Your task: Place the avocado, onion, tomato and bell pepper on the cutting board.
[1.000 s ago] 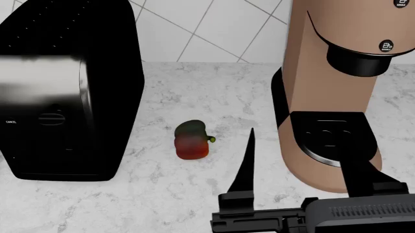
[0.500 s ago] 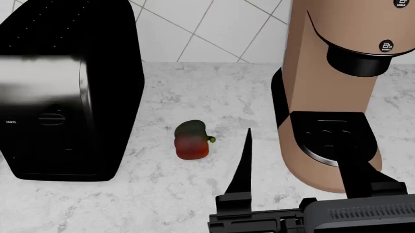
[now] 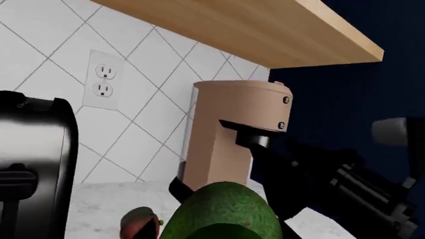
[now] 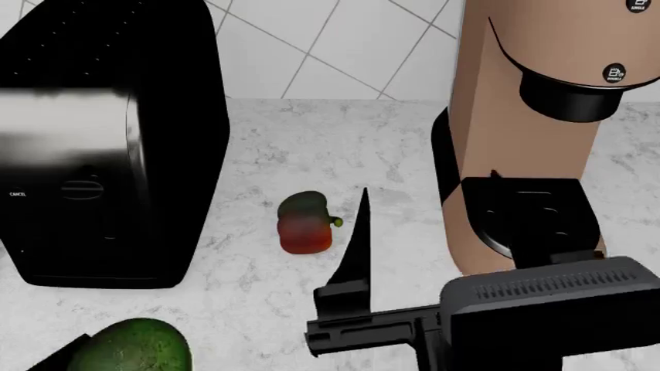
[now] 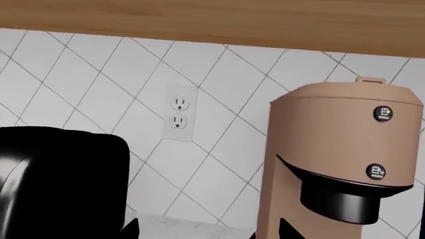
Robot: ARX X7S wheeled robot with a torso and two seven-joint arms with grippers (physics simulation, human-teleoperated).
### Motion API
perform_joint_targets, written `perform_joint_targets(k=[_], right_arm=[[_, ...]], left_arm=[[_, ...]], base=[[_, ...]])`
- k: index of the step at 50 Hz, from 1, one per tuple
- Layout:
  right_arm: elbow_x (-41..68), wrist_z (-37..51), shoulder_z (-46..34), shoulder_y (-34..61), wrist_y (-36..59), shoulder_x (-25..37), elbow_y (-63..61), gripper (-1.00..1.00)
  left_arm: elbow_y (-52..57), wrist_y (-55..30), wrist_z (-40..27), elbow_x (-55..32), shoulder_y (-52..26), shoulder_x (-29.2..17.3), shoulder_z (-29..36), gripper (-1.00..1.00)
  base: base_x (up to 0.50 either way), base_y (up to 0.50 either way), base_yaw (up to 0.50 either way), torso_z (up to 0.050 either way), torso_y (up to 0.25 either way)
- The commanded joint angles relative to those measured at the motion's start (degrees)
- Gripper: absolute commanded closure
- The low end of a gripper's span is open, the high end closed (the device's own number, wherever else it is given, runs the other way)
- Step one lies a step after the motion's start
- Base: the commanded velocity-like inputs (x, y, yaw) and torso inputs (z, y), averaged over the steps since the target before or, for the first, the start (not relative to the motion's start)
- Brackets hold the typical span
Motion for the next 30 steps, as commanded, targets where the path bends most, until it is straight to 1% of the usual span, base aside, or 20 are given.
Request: perform_joint_targets(k=[1,4,7,13,16,20,25,30], right_arm=[[-1.92,-0.07,-4.72,12.1,10.89,-0.96,2.86,-1.0],[-1.81,-0.09,-6.36,16.04,13.6,-1.48,4.58,-1.0],[0.13,-1.43,-4.88,18.6,15.12,-3.0,7.44,-1.0],[3.11,-3.65,-3.71,22.65,17.24,-5.68,13.95,-1.0],[3.84,-4.72,-5.6,24.57,17.96,-7.09,18.66,-1.0],[3.92,-5.38,-7.14,25.55,16.93,-7.98,22.1,-1.0],[4.76,-5.83,-6.99,24.77,16.05,-9.02,24.92,-1.0],[4.83,-6.25,-7.55,25.94,15.24,-10.19,31.21,-1.0]], left_arm=[[2.53,9.27,-1.35,2.56,1.07,-3.95,-5.08,1.0],[1.48,12.05,-1.75,3.77,2.5,-5.19,-5.4,1.0],[1.16,15.01,-1.93,5.08,3.87,-6.49,-5.63,1.0],[1.99,17.08,-2.78,6.56,4.85,-8.8,-6.23,1.0],[2.51,18.36,-3.14,7.59,5.38,-9.87,-6.52,1.0],[2.48,18.74,-3.54,7.63,5.48,-10.36,-6.81,1.0],[2.18,19.06,-4.0,7.98,5.63,-10.78,-7.16,1.0],[2.55,18.87,-4.11,8.49,5.83,-10.89,-7.16,1.0]], base=[[0.0,0.0,0.0,0.0,0.0],[0.0,0.0,0.0,0.0,0.0],[0.0,0.0,0.0,0.0,0.0],[0.0,0.0,0.0,0.0,0.0],[0.0,0.0,0.0,0.0,0.0],[0.0,0.0,0.0,0.0,0.0],[0.0,0.0,0.0,0.0,0.0],[0.0,0.0,0.0,0.0,0.0]])
